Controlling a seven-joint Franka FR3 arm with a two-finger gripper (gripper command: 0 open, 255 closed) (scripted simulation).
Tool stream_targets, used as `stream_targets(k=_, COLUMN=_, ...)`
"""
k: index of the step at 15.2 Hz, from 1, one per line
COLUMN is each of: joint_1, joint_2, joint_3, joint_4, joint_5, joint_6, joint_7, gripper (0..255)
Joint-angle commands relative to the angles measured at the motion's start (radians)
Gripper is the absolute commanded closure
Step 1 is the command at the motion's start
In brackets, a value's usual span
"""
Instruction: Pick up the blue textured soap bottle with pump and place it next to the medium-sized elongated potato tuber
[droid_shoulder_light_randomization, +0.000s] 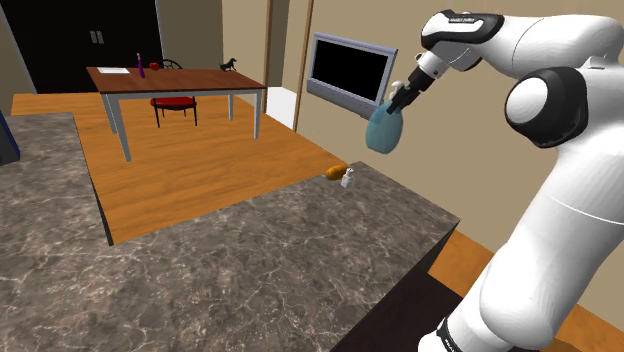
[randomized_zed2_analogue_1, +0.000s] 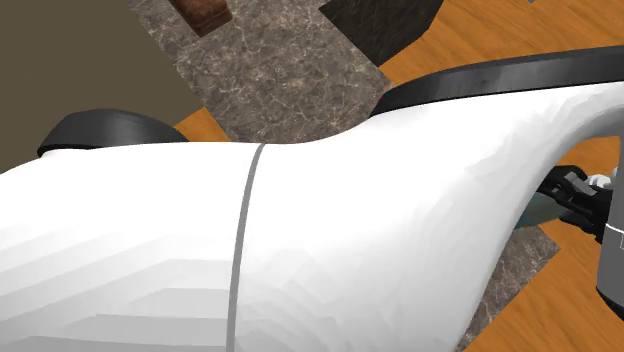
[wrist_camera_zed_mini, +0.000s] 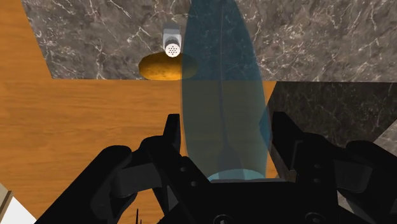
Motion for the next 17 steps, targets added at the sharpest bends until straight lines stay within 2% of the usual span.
stream_targets(k=1, joint_1=0.002, joint_2=-0.004, joint_3=0.001, joint_4=-0.029, joint_5=0.000, joint_6=0.026, joint_7=-0.008, gripper=255)
stream_targets(k=17, joint_1=0.012, joint_2=0.000, joint_3=0.011, joint_4=-0.234, joint_5=0.035, joint_6=0.222, joint_7=-0.084, gripper=255)
